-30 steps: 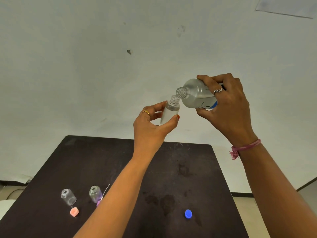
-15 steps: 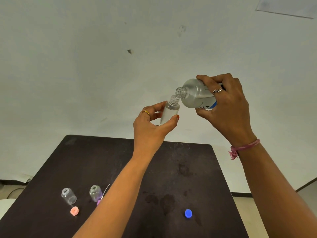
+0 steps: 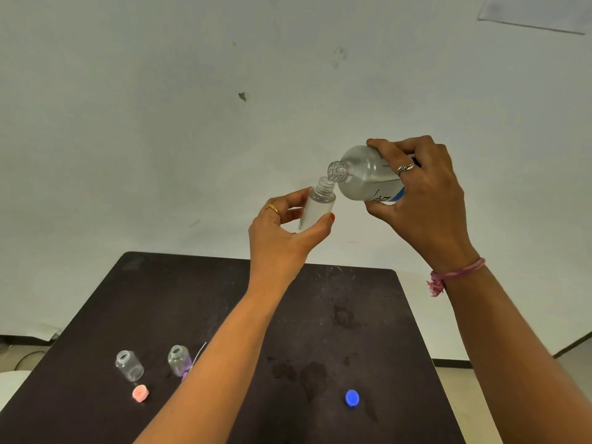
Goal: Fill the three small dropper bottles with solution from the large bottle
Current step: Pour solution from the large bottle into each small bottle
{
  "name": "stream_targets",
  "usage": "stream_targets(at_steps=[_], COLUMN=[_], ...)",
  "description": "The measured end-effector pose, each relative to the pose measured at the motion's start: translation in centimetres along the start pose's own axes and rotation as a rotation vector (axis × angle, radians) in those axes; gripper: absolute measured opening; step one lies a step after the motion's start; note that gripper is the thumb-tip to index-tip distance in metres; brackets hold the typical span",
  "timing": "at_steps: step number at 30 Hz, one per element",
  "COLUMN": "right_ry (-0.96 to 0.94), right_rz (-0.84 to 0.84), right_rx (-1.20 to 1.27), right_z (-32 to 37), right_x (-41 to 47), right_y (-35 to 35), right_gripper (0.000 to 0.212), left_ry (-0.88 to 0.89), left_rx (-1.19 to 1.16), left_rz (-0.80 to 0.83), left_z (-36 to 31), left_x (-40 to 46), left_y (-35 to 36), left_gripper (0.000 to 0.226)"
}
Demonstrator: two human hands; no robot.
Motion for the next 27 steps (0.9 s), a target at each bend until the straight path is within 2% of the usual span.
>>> stream_targets(at_steps=[27], right_ry=[0.02], right_rz=[0.023], right_rx=[0.0], right_z=[-0.22], right_x=[-0.2], right_y=[0.19], right_gripper=[0.073], left_ry=[0.001], left_rx=[-0.028], left_rz=[-0.003], left_z=[0.03], left_x=[-0.11], left_y=[0.16], left_gripper=[0.039])
Point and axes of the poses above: each hand's wrist, its own x-axis towards the middle knuckle, its own y-axis out of the palm, z = x × y, the point moved 8 cm from there along x, towards the middle knuckle, and after that the axes turned 5 degrees about z, right-handed, at the moved point
